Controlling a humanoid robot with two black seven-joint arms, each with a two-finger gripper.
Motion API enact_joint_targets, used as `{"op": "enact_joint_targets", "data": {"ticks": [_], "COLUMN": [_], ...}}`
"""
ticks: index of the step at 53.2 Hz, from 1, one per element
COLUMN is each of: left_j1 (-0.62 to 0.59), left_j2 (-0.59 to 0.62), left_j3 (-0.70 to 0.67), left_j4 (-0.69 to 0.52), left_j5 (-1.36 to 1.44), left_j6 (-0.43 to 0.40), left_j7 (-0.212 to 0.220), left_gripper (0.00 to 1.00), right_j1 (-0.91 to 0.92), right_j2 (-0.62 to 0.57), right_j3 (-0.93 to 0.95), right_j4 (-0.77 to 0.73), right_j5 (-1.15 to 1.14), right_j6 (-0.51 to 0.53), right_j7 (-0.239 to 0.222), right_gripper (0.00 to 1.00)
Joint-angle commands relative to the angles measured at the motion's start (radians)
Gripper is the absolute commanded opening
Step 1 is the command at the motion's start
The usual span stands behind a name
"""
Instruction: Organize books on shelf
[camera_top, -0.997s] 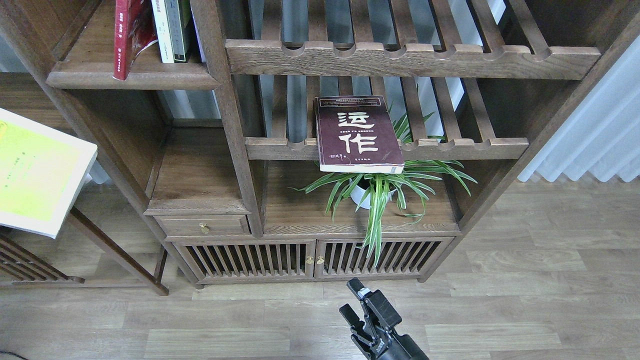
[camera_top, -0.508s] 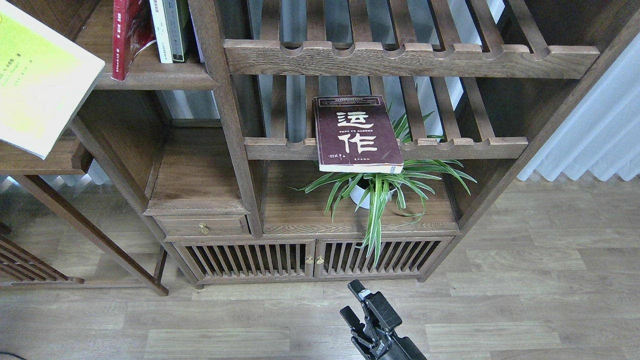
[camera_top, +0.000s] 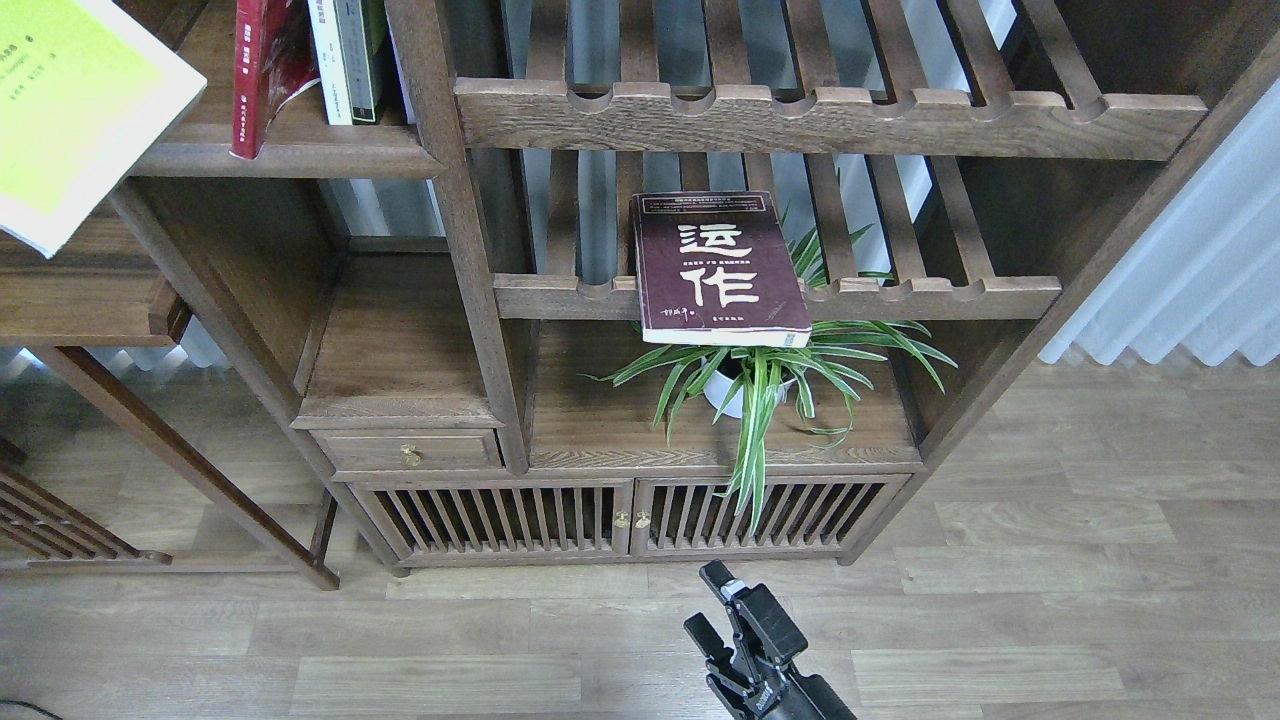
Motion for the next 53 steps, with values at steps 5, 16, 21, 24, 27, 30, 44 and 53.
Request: {"op": "enact_joint_targets", "data": {"ticks": [5, 16, 21, 24, 27, 30, 44, 53], "left_j1": [-0.106, -0.195, -0.264, -0.302, -0.351, -0.396, -0.558, -0.640], "left_j2": [-0.013, -0.014, -0.016, -0.020, -0.030, -0.031, -0.076, -0.134], "left_j3": [0.059, 0.088, 0.111, 0.127, 0.145, 0.154, 0.286, 0.315], "left_j4": [0.057, 0.103, 0.146, 0.172, 0.198, 0.221, 0.290, 0.360], "left_j5": [0.068, 0.169, 0.254, 0.286, 0.318, 0.356, 0.424, 0.507], "left_j6": [0.000, 0.000, 0.000, 0.000, 0.000, 0.000, 0.000, 0.000], "left_j7": [-0.003, -0.001, -0.003, -0.005, -0.005, -0.005, -0.011, -0.044], "left_gripper": [0.03, 0.03, 0.03, 0.03, 0.03, 0.03, 0.03, 0.04], "right_j1": [-0.002, -0.004, -0.006, -0.006, -0.004, -0.006, -0.006, -0.009], "right_j2": [0.000, 0.000, 0.000, 0.001, 0.001, 0.001, 0.004, 0.004], "right_j3": [0.000, 0.000, 0.001, 0.001, 0.000, 0.000, 0.001, 0.001], "right_j4": [0.001, 0.001, 0.001, 0.001, 0.001, 0.001, 0.001, 0.001], "right_j5": [0.001, 0.001, 0.001, 0.001, 0.001, 0.001, 0.001, 0.001], "right_j6": [0.000, 0.000, 0.000, 0.000, 0.000, 0.000, 0.000, 0.000], "right_j7": [0.001, 0.000, 0.000, 0.000, 0.000, 0.000, 0.000, 0.000], "right_gripper": [0.99, 0.99, 0.99, 0.99, 0.99, 0.99, 0.99, 0.99]}}
